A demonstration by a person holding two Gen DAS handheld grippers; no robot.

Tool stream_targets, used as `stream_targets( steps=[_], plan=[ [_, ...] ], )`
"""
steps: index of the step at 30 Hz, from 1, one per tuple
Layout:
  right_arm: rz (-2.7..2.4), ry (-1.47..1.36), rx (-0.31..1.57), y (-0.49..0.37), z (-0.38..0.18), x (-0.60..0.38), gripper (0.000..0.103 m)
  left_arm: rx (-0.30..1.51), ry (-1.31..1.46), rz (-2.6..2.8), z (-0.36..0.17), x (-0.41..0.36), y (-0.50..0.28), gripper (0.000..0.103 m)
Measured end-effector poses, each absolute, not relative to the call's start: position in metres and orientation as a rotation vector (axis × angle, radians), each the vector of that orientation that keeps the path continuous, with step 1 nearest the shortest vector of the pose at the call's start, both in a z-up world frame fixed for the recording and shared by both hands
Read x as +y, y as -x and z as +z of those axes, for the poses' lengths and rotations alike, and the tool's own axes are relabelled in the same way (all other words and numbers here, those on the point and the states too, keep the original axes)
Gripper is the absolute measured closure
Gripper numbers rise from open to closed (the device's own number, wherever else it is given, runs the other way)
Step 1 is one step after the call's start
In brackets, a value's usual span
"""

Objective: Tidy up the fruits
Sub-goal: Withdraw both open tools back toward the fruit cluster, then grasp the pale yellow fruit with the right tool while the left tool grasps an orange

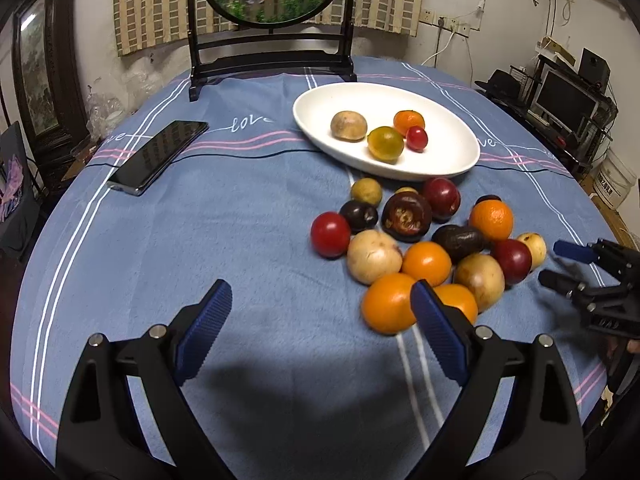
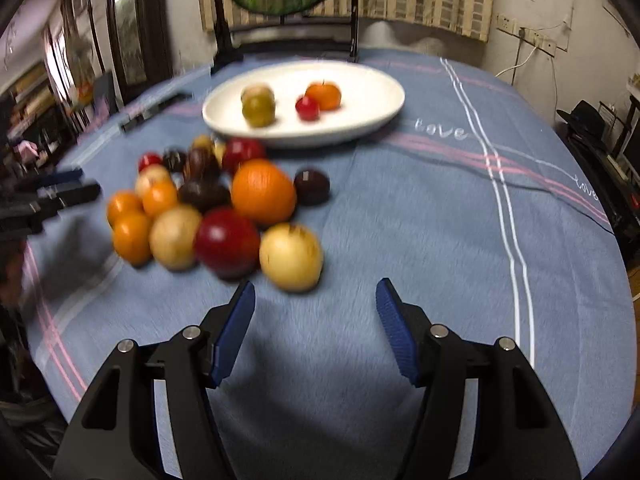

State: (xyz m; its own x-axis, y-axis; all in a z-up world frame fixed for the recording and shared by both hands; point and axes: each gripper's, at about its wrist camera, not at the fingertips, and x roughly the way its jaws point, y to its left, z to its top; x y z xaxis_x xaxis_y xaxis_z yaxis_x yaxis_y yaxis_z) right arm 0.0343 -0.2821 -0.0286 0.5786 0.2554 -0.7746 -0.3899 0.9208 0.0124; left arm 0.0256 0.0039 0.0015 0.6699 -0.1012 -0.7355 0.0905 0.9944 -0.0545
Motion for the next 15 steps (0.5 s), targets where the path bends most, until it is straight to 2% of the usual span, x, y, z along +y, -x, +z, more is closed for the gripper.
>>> stream_targets(
  steps=[8,15],
  plan=[
    [0.362,0.199,0.929,-0.051,-0.035,-0.271,0.040,0.855,0.012,-0.117,-0.007,0.008,-0.026,0.011],
    [0.401,0.133,0.935,-0.069,-0.033,-0.265,0.062,0.872,0.005,-0.131,-0.011,0.006,-0.027,0.011]
  ],
)
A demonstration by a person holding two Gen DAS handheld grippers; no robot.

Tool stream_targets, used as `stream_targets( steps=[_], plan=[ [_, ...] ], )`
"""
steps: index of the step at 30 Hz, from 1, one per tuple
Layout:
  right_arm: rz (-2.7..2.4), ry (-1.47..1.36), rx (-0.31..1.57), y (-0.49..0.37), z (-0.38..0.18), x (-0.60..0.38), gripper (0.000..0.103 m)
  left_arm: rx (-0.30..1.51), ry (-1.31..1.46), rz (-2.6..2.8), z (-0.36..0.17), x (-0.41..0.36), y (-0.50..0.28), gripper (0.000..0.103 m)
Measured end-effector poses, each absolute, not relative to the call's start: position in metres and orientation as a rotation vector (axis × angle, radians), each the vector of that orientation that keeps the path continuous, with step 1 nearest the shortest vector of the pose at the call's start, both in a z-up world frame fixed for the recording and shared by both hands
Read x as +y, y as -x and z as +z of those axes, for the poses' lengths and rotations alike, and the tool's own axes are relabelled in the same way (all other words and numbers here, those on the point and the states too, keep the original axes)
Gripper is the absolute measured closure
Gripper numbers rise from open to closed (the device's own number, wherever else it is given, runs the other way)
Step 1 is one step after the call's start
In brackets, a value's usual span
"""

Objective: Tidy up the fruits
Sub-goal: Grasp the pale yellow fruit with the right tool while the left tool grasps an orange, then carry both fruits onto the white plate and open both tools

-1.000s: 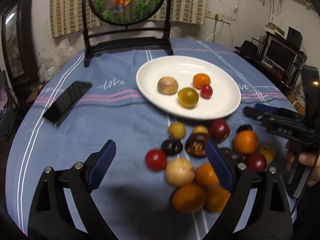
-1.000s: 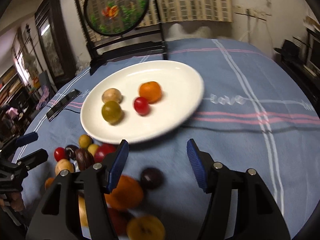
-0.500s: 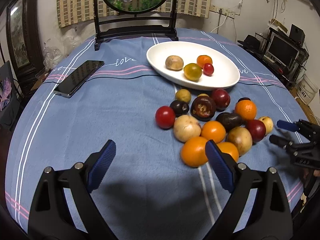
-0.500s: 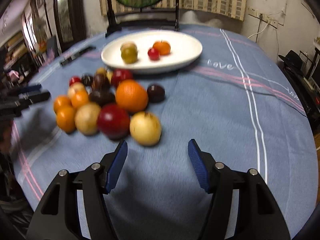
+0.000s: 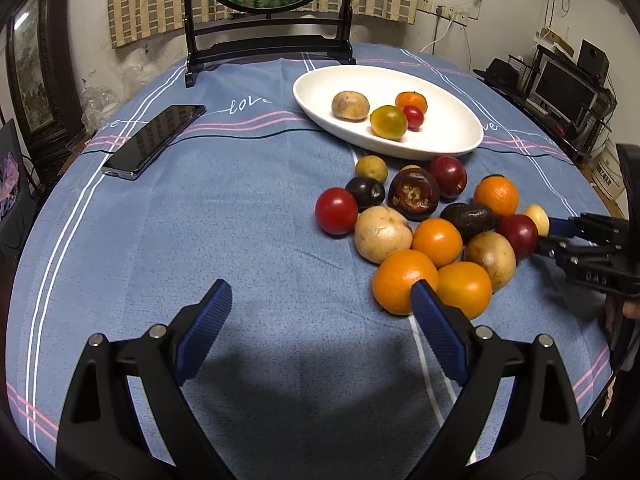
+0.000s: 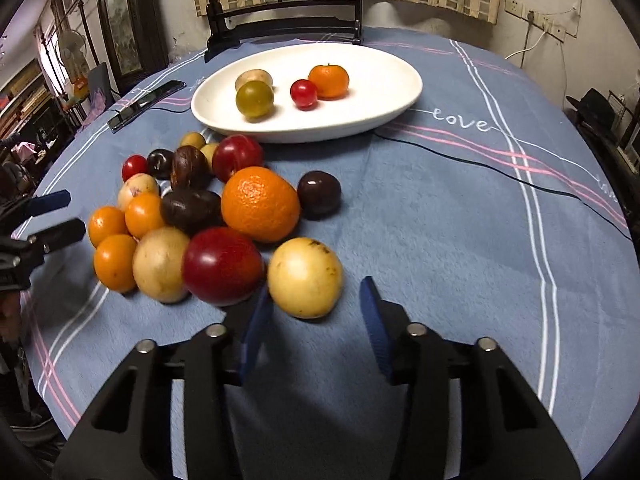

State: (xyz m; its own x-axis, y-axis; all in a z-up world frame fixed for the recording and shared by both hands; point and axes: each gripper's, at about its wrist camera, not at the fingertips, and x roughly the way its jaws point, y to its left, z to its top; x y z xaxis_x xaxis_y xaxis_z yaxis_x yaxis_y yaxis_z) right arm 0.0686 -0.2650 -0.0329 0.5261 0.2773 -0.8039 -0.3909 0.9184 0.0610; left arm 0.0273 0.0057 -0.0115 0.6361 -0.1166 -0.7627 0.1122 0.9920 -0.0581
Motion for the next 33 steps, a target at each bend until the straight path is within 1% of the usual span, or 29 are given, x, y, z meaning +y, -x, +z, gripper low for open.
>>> stream_targets(
  steps=[1,15,17,18,19,20,21,28,33],
  plan=[
    [0.407,0.128,0.936,-0.069,-0.033,-0.264,0.065,0.877,0.002,-0.135,-0.012,0.005,-0.027,0.011],
    [0.429,0.067,0.944,-0.067,-0.033,-0.271,0.065,0.958,-0.022,-0.163,-0.033,-0.016,-0.038,0.011],
    [0.429,0.067,0.944,-0.067,-0.033,-0.271,0.065,0.948,-0.019,-0.173,-0.031,-0.019,-0.042,0.015],
    [0.430,0.065,0.944,-0.067,-0.033,-0.271,0.065,0.942,-0.021,-0.179,-0.030,-0.020,-0.043,0.027],
    [0.432,0.061,0.944,-0.067,-0.033,-0.272,0.065,0.943,-0.017,-0.201,-0.029,-0.023,-0.045,0.044],
    [0.434,0.057,0.945,-0.067,-0.033,-0.272,0.065,0.950,-0.006,-0.223,-0.028,-0.025,-0.047,0.052],
    [0.436,0.054,0.946,-0.067,-0.033,-0.272,0.065,0.955,0.001,-0.246,-0.028,-0.029,-0.048,0.064],
    [0.448,0.018,0.936,-0.065,-0.030,-0.279,0.065,0.957,-0.009,-0.244,-0.025,-0.031,-0.049,0.065],
    [0.461,0.006,0.887,-0.060,-0.015,-0.283,0.065,0.901,0.016,-0.268,0.002,-0.022,-0.048,0.065]
  ],
)
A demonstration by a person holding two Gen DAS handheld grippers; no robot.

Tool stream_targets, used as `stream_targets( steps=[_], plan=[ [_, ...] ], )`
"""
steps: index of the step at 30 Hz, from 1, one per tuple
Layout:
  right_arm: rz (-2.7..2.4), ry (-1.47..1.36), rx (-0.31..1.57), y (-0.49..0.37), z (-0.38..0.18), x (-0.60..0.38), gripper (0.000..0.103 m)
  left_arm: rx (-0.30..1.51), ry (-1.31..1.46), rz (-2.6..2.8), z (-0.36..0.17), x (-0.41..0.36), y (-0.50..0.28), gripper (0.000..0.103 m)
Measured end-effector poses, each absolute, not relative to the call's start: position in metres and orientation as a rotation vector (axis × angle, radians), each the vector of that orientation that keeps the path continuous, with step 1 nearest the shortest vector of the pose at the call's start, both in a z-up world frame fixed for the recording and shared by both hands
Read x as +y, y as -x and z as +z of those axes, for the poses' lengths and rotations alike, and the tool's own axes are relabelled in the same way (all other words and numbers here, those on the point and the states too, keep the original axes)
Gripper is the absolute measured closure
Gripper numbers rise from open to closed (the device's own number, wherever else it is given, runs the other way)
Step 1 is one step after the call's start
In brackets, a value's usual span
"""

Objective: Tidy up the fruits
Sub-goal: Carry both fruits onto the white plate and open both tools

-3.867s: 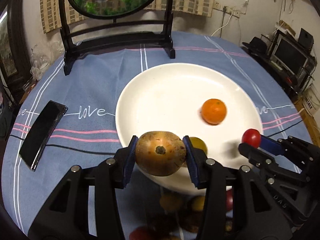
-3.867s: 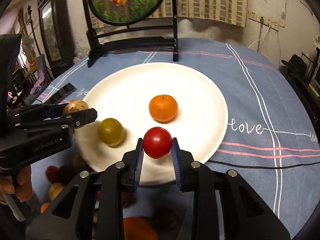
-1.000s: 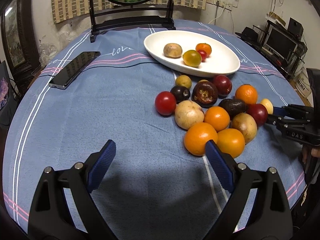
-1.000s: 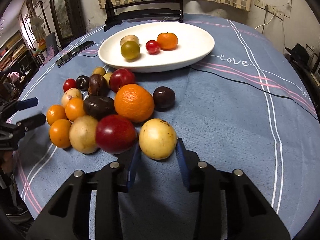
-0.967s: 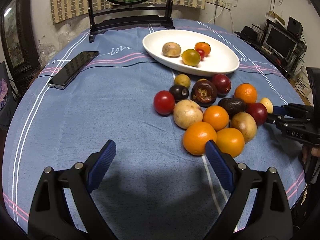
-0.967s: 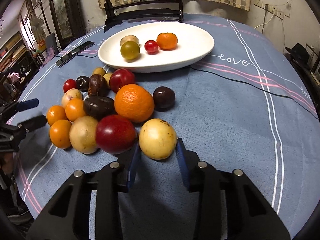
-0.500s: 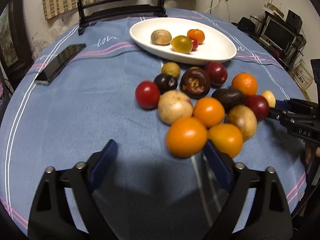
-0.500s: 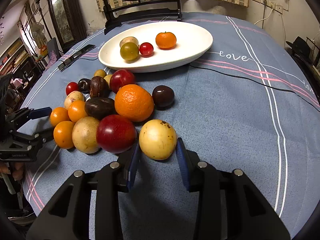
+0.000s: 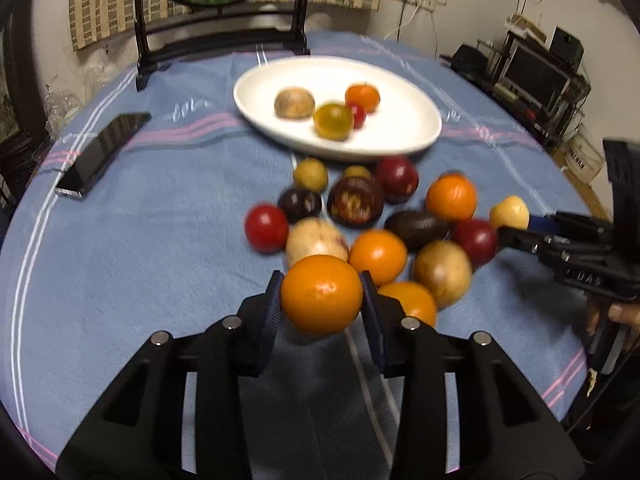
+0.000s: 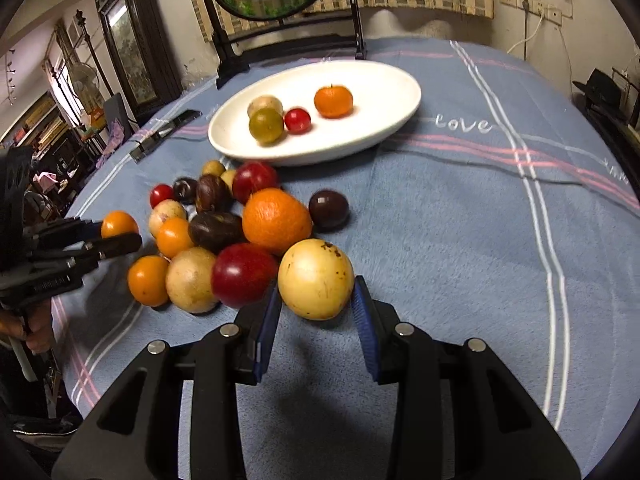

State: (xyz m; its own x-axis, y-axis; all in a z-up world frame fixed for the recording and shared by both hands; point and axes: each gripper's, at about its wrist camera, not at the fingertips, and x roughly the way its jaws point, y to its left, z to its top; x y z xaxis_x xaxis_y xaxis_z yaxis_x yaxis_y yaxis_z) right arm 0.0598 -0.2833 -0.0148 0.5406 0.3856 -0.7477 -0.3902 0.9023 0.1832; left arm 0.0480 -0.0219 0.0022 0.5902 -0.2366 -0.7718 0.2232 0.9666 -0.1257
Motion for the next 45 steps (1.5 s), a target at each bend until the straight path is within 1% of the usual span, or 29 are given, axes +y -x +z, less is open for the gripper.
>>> stream_targets(
  steps=[6,12,15,22,26,29,31,32,33,35,36,37,39,41,42,43,44,45],
  plan=[
    [0.471,0.008,0.808,-0.064,0.014,-0.281,0.065,0.824,0.023,-0.254,0.030,-0.021,-0.065,0.065],
    [0.477,0.011,0.750,-0.091,0.035,-0.265,0.065,0.804,0.015,-0.274,0.041,-0.038,-0.101,0.065],
    [0.487,-0.002,0.749,-0.113,0.039,-0.254,0.065,0.803,0.021,-0.271,0.041,-0.044,-0.125,0.065],
    [0.474,-0.015,0.821,-0.159,0.022,-0.231,0.065,0.857,0.048,-0.212,0.024,-0.049,-0.185,0.065],
    [0.447,-0.015,0.871,-0.175,0.006,-0.228,0.065,0.875,0.051,-0.175,0.010,-0.047,-0.198,0.065],
    [0.440,-0.005,0.870,-0.179,-0.001,-0.226,0.065,0.898,0.062,-0.180,0.001,-0.045,-0.202,0.065],
    [0.433,-0.001,0.873,-0.181,-0.004,-0.225,0.065,0.880,0.053,-0.170,-0.001,-0.046,-0.201,0.064],
    [0.426,0.003,0.883,-0.182,-0.006,-0.225,0.065,0.876,0.042,-0.165,-0.001,-0.046,-0.201,0.063],
    [0.420,0.002,0.881,-0.182,-0.007,-0.226,0.062,0.868,0.034,-0.164,0.000,-0.047,-0.200,0.059],
    [0.401,0.001,0.862,-0.181,-0.005,-0.229,0.049,0.846,0.027,-0.159,0.001,-0.048,-0.198,0.049],
    [0.390,0.001,0.844,-0.180,-0.003,-0.230,0.037,0.837,0.025,-0.162,0.002,-0.049,-0.197,0.038],
    [0.379,-0.005,0.824,-0.178,-0.001,-0.232,0.037,0.827,0.019,-0.159,0.003,-0.050,-0.195,0.024],
    [0.387,-0.021,0.823,-0.177,-0.001,-0.236,0.037,0.819,0.014,-0.147,0.004,-0.049,-0.193,0.013],
    [0.392,-0.031,0.821,-0.176,-0.001,-0.237,0.037,0.809,0.020,-0.152,0.004,-0.049,-0.192,0.013],
    [0.392,-0.034,0.820,-0.176,0.000,-0.238,0.037,0.809,0.021,-0.152,0.003,-0.048,-0.192,0.011],
    [0.393,-0.036,0.820,-0.176,0.000,-0.238,0.035,0.816,0.022,-0.150,0.000,-0.048,-0.193,0.010],
    [0.398,-0.043,0.820,-0.175,0.000,-0.238,0.034,0.823,0.022,-0.149,-0.002,-0.047,-0.193,0.010],
    [0.404,-0.050,0.818,-0.174,0.001,-0.238,0.027,0.834,0.020,-0.146,-0.003,-0.047,-0.194,0.010]
  ],
)
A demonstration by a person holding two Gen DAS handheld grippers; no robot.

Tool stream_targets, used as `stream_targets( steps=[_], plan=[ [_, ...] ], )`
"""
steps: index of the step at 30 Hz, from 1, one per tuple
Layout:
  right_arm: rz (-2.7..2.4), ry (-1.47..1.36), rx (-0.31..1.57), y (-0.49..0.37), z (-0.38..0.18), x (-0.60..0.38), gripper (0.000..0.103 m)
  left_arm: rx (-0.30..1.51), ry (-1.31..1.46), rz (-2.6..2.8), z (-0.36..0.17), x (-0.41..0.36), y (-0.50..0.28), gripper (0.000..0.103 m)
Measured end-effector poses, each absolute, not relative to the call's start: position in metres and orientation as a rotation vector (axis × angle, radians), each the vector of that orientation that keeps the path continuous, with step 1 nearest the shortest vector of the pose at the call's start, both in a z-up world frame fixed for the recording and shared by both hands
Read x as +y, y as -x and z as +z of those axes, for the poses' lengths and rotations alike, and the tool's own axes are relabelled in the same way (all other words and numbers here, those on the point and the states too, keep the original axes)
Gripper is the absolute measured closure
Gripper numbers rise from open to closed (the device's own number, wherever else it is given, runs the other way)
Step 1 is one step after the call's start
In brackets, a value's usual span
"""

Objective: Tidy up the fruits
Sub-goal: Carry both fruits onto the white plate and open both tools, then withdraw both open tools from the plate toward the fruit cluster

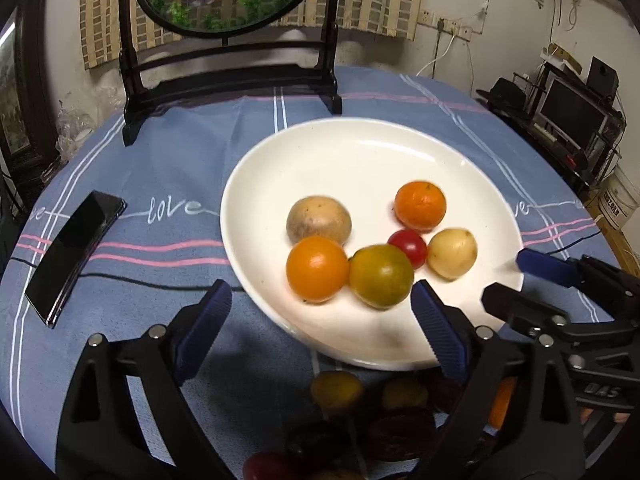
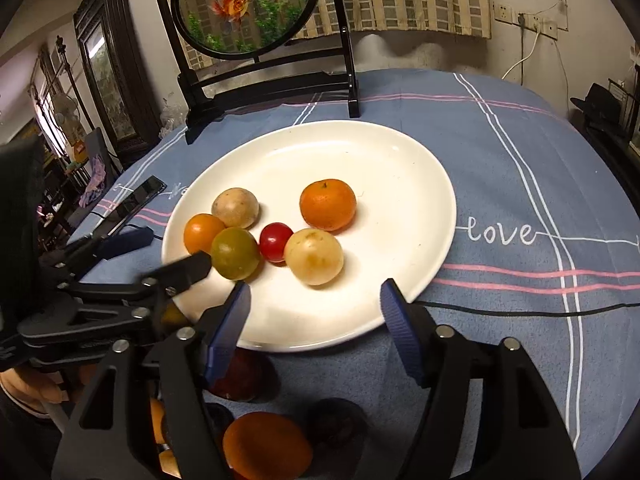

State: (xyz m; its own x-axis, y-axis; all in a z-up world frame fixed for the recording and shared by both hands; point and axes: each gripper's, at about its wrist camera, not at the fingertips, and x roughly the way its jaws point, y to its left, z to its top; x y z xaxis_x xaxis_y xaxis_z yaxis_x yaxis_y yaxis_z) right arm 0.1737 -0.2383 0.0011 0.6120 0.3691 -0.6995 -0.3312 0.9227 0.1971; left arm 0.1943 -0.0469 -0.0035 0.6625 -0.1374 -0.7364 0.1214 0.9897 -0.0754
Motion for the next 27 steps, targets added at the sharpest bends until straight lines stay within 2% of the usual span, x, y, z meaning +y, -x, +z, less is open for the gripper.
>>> stream_targets(
  steps=[1,2,3,27],
  plan=[
    [0.401,-0.052,0.819,-0.173,0.002,-0.238,0.023,0.846,0.016,-0.139,-0.006,-0.047,-0.195,0.010],
    [0.388,-0.052,0.822,-0.172,0.002,-0.238,0.012,0.850,0.015,-0.134,-0.005,-0.047,-0.195,0.010],
    [0.374,-0.052,0.820,-0.171,0.002,-0.238,0.010,0.850,0.016,-0.131,-0.005,-0.046,-0.195,0.010],
    [0.304,0.026,0.764,-0.159,0.007,-0.239,0.009,0.858,0.012,-0.173,-0.001,-0.049,-0.182,0.010]
  ],
)
